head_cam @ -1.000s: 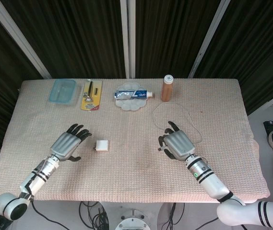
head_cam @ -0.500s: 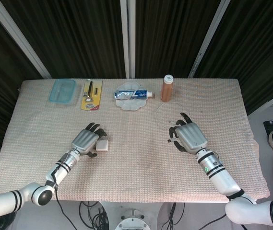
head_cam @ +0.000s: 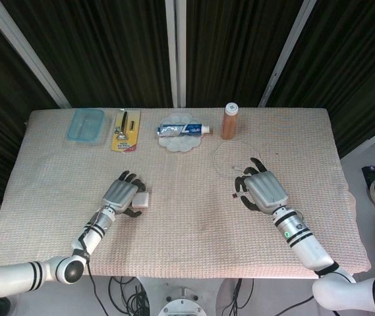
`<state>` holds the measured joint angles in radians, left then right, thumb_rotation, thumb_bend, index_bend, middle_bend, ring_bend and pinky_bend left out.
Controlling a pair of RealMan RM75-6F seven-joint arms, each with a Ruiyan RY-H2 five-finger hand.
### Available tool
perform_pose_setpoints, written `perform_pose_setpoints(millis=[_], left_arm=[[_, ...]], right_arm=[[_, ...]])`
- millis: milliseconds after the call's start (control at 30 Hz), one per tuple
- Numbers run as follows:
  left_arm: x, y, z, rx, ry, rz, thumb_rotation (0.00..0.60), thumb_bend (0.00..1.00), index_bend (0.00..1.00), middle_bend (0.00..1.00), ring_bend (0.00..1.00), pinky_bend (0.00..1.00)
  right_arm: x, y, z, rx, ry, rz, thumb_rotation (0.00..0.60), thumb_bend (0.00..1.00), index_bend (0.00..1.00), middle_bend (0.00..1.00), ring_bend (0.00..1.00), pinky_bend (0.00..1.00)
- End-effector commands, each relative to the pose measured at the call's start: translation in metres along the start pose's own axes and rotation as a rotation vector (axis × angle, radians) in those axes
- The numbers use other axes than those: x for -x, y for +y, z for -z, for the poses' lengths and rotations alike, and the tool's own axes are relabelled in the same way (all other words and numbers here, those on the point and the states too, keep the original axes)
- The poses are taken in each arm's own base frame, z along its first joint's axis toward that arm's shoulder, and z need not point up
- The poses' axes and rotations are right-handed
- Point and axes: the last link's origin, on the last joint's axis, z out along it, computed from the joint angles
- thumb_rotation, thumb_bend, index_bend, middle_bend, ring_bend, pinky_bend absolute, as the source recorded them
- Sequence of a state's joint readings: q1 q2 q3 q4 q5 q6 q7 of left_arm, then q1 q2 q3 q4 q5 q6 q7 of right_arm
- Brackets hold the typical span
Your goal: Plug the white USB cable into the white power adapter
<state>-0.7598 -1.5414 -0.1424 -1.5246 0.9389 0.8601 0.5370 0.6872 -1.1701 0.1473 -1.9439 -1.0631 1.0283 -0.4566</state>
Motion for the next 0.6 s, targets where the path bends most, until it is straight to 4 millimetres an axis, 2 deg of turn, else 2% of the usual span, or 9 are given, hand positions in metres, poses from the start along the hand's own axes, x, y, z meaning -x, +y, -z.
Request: perform_pose_setpoints(millis=[33,367,600], left_arm=[[0.001,0.0019,-0.0012,0.008,-0.005,-0.003,0.494,0.17,0.31,0.24,0.08,0.02],[0.0007,-0.0012,-0.0031,0.004,-0.01,-0.032,0.488,0.23,0.34,0.25,0.08,0.01],[-0.0004,0.0003,-0.0041,0.01,-0.015,-0.023,0.489,0.24,0.34,0.26,0.08,0.0]], right_arm=[[0.0015,0.0016,0.0009,0.002,-0.003,-0.001,0.6,0.47,0.63,0.52,0.25,0.04],[0.0051,0.0047,0.002,0.01,-0.01,-0.013,0.6,0.47,0.63,0.52,0.25,0.04],[0.0071,0.0055,0.0027,0.014,-0.013,-0.017,0.6,0.47,0.63,0.52,0.25,0.04]])
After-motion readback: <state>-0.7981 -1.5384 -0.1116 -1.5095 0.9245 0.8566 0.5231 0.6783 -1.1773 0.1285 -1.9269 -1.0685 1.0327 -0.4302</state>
